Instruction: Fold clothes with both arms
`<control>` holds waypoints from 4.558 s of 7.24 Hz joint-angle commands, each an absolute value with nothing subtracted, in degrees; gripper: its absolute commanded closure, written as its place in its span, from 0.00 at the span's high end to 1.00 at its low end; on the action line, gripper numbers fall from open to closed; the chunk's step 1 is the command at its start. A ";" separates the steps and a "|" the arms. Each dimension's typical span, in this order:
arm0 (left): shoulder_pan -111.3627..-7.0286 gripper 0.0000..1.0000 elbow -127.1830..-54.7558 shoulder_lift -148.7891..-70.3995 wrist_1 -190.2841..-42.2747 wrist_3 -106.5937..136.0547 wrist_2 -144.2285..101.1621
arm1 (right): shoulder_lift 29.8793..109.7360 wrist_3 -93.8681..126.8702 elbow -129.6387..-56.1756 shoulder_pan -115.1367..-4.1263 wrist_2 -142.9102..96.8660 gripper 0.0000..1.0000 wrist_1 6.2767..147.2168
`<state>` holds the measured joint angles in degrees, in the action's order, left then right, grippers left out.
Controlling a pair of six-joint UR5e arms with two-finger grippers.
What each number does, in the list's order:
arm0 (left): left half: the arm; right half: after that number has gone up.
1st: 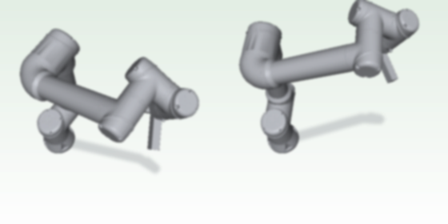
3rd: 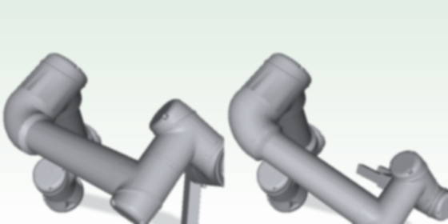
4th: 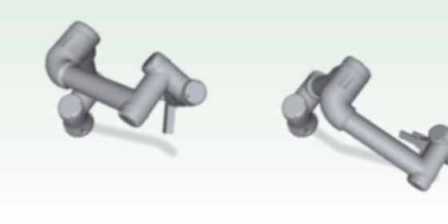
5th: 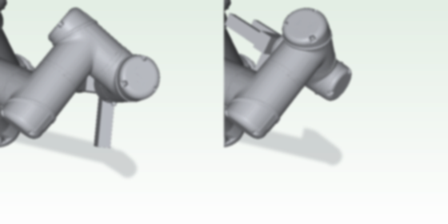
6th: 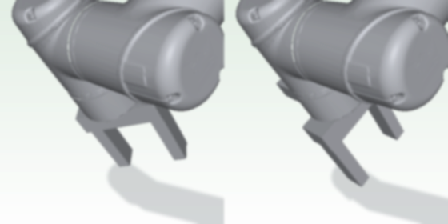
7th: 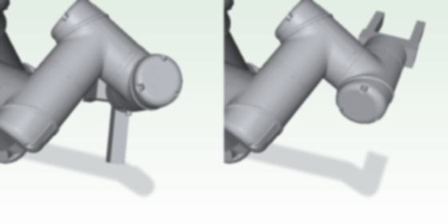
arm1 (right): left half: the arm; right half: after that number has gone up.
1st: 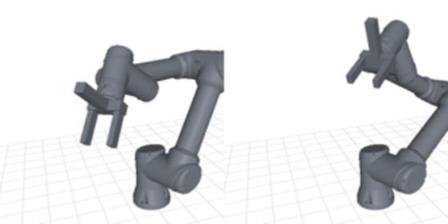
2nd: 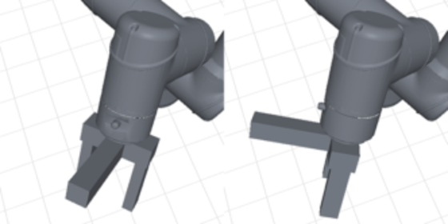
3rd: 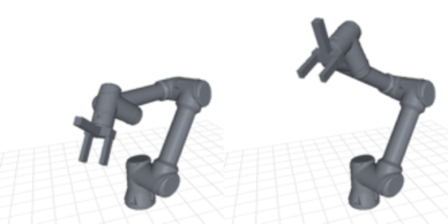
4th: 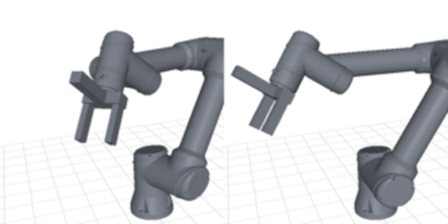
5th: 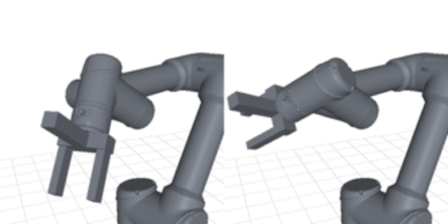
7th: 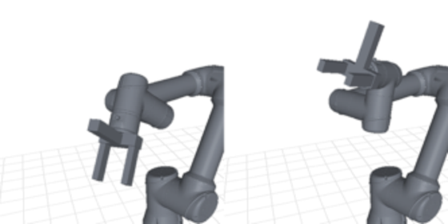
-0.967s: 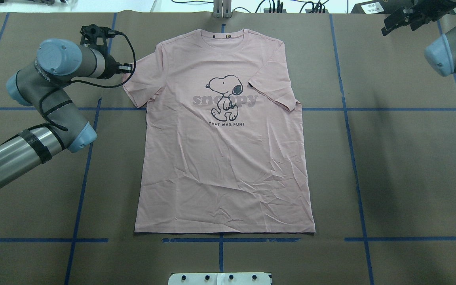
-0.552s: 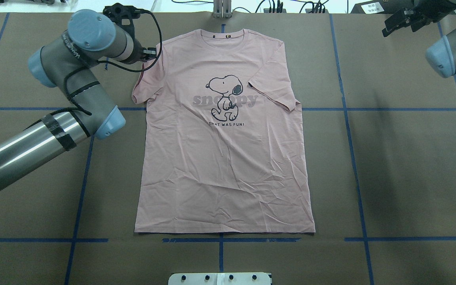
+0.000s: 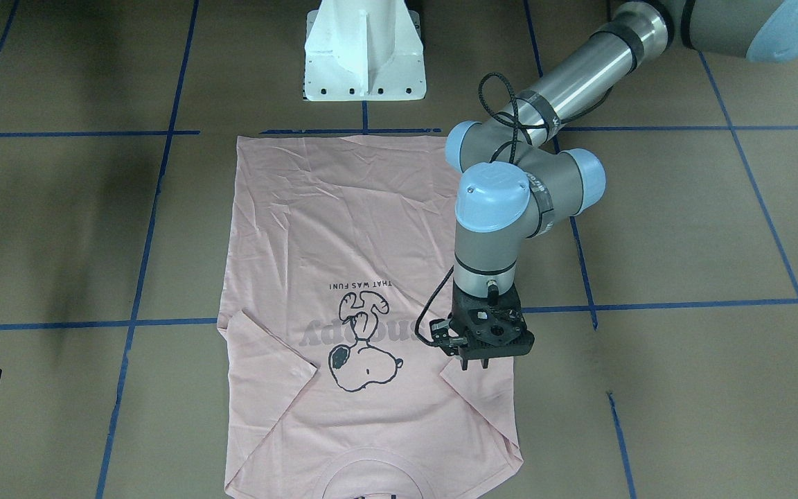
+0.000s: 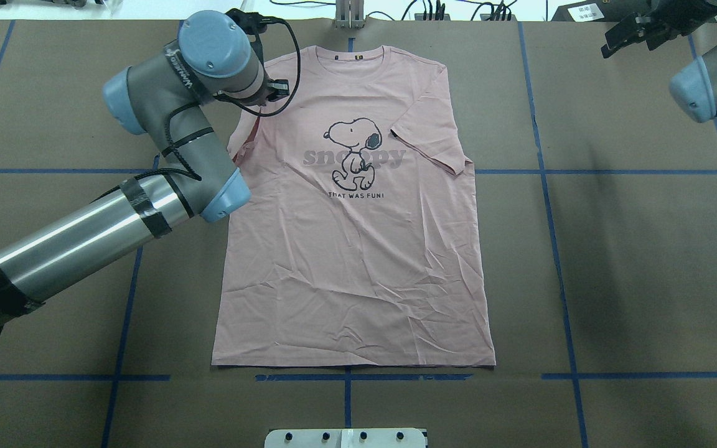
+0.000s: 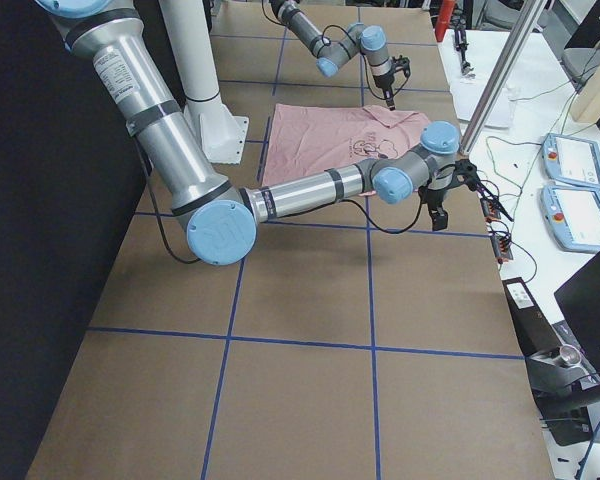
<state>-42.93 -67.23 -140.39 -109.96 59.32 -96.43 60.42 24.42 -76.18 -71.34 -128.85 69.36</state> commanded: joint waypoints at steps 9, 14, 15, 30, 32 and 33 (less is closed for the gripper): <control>-21.84 1.00 -113.44 -109.02 -109.95 76.53 -95.73 | 92.45 87.73 -126.46 -21.35 -90.16 0.99 70.22; -10.90 0.61 -117.25 -97.30 -109.69 89.37 -88.33 | 92.90 93.25 -127.53 -13.36 -82.70 0.99 70.22; -10.20 0.53 -116.46 -97.29 -109.60 91.12 -88.33 | 92.90 93.25 -127.53 -13.36 -82.62 0.99 70.22; -9.84 0.00 -116.10 -98.53 -109.42 91.58 -84.75 | 90.19 111.24 -123.68 -8.27 -79.37 0.63 76.01; -9.84 0.00 -116.10 -98.61 -109.42 91.41 -84.20 | 85.62 113.98 -119.29 -7.74 -78.58 0.62 80.24; -9.84 0.00 -116.19 -98.53 -109.34 91.41 -83.50 | 85.61 114.34 -119.18 -6.69 -77.53 0.63 80.24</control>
<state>-9.84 -116.13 -98.55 -109.40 91.45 -84.20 86.50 113.20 -120.37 -7.70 -78.58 79.47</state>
